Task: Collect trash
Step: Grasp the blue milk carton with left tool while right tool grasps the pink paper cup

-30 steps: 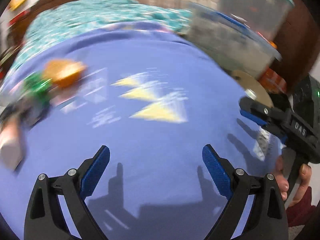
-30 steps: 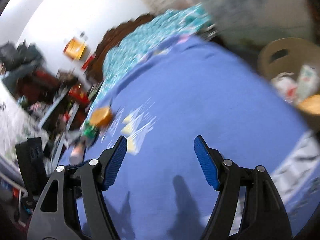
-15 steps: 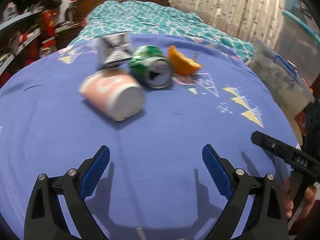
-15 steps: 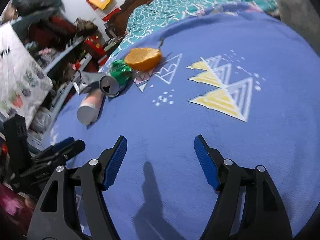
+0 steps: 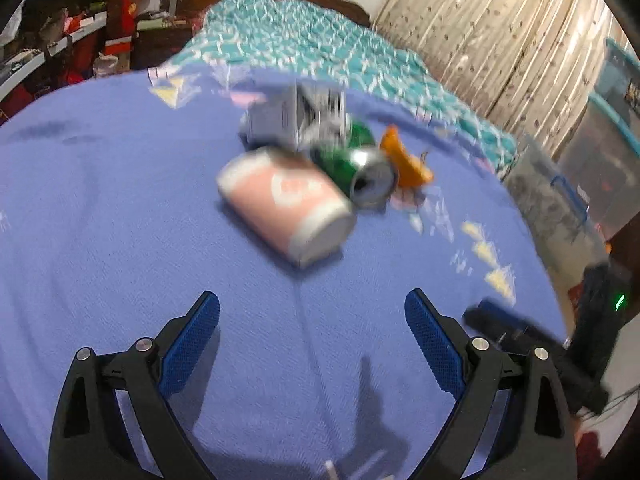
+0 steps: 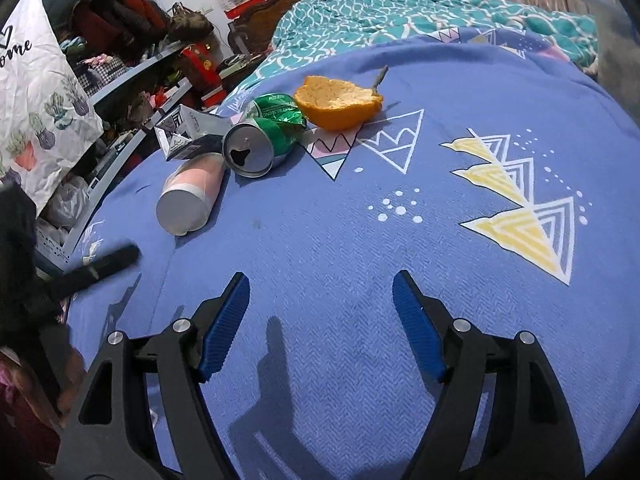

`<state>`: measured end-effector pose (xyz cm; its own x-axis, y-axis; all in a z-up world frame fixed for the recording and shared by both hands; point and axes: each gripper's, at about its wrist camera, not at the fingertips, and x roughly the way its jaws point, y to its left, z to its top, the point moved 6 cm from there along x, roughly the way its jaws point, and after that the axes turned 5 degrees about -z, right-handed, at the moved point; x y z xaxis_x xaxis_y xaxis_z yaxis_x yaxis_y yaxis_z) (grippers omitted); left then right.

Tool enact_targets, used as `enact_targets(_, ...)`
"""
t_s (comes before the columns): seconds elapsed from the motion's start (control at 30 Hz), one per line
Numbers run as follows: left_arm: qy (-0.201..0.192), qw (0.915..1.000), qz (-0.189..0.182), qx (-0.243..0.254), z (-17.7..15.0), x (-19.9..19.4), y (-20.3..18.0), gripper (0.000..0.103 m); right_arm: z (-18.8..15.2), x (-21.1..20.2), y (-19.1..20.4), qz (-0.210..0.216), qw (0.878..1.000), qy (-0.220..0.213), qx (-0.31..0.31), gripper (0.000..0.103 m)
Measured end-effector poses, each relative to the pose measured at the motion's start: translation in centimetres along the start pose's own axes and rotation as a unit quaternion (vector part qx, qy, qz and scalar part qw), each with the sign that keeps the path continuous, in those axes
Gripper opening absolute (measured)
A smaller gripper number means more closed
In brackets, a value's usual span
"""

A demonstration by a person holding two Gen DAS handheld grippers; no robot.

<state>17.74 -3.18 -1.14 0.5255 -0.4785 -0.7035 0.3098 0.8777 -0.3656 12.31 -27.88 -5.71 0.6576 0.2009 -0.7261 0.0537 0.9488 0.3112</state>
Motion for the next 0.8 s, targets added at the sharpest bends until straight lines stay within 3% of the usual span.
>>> enact_targets(0.1,-0.037,0.9988,0.027,0.013,3.5,-1.2,-0.6,0.094,0.0,0.0,-0.1,0.005,1.0,-0.001,0.004,0.075)
enact_targets(0.2,-0.051,0.9976,0.041,0.024,6.5,-0.2,-1.6,0.094,0.0,-0.1,-0.2,0.011,1.0,-0.004,0.008,0.075)
enact_targets(0.37,-0.04,0.9945,0.088,0.041,9.8,4.1,-2.1,0.094,0.0,-0.5,-0.2,0.023,1.0,-0.013,0.011,0.075)
enact_targets(0.5,-0.02,0.9925,0.118,0.022,11.1,7.2,-1.1,0.093,-0.1,-0.7,0.3,0.025,1.0,-0.018,-0.004,0.075)
enact_targets(0.57,-0.012,0.9929,0.119,0.006,11.3,7.9,-0.3,0.054,-0.1,-0.8,0.5,0.024,0.999,-0.02,-0.01,0.075)
enact_targets(0.63,-0.011,0.9953,0.096,-0.011,11.1,7.2,0.1,0.052,-0.1,-0.7,0.6,0.024,0.999,-0.018,-0.01,0.075)
enact_targets(0.8,-0.065,0.9956,0.067,-0.011,9.3,1.2,1.1,0.05,0.2,0.3,1.5,0.026,0.999,0.003,-0.02,0.076)
